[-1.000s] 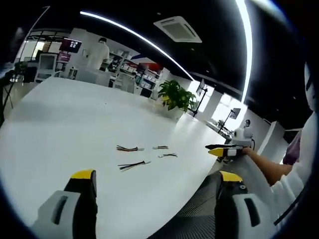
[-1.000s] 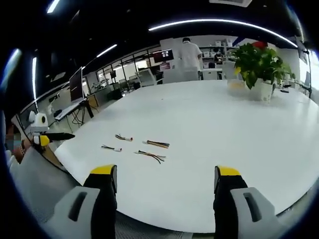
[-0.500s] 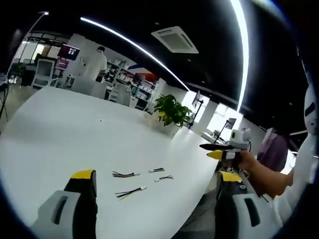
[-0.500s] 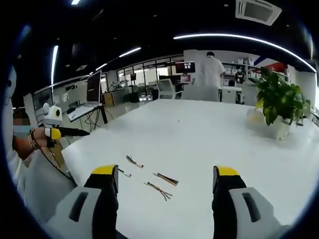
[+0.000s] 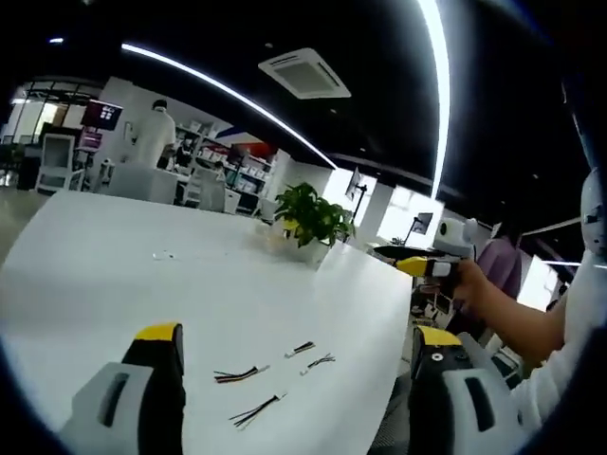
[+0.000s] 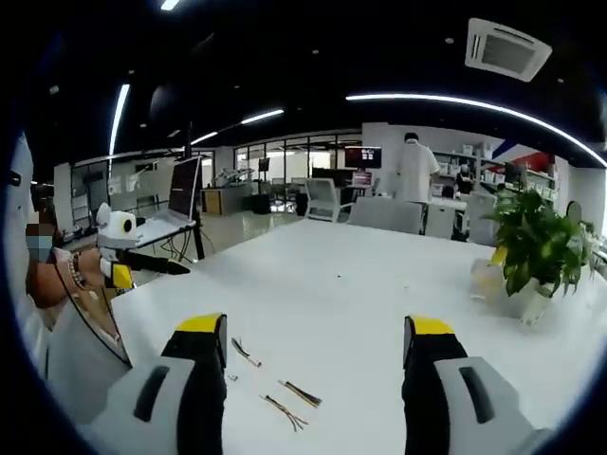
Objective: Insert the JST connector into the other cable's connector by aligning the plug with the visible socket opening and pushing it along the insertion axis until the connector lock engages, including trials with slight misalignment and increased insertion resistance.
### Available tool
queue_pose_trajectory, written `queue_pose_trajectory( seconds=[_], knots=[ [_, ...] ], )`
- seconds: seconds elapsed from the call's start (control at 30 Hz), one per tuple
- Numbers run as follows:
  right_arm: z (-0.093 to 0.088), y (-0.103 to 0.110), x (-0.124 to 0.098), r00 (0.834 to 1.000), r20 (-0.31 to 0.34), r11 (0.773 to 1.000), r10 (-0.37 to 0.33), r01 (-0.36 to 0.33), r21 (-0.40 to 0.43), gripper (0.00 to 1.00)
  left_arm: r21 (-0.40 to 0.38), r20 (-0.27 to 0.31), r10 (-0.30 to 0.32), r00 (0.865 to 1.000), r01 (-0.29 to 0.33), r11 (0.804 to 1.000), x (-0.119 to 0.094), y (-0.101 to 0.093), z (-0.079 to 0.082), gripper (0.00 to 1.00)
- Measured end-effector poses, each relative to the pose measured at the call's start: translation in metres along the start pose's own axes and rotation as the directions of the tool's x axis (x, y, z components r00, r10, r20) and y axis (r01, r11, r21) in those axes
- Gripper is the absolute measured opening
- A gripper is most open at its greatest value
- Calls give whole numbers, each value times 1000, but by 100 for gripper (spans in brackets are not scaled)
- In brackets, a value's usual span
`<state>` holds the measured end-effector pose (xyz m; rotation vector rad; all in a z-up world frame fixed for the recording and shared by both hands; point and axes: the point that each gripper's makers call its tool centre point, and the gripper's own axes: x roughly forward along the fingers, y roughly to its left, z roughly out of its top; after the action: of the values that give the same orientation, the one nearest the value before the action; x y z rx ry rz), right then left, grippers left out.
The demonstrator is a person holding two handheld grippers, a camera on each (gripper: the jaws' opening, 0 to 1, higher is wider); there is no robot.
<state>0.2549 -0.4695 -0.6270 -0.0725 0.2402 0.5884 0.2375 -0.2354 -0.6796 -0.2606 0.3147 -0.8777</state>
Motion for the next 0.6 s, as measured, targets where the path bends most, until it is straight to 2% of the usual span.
queue_pose_trajectory(
  seconds=[0.1, 0.17, 0.27, 0.4, 0.53, 0.6],
  knots=[
    [17, -6, 3, 999, 51, 1000, 6, -5, -3, 69, 19, -15, -26, 1000, 27, 999, 6, 0, 1, 99],
    [30, -7, 6, 995, 96, 1000, 16, -17, 8, 65, 45, -10, -49, 999, 49, 998, 12, 0, 6, 99],
    [42, -8, 10, 991, 131, 999, 36, -37, 2, 60, 60, 2, -59, 998, 58, 996, 19, 3, 12, 99],
    [45, -10, 19, 989, 133, 998, 58, -57, -11, 60, 68, 25, -74, 997, 73, 995, 29, 11, 21, 99],
    [44, -10, 28, 983, 154, 995, 97, -93, -36, 53, 167, 55, -137, 989, 126, 978, 37, 10, 28, 99],
    [39, -8, 33, 981, 149, 992, 126, -120, -45, 51, 173, 49, -141, 989, 131, 976, 41, 13, 26, 99]
  ],
)
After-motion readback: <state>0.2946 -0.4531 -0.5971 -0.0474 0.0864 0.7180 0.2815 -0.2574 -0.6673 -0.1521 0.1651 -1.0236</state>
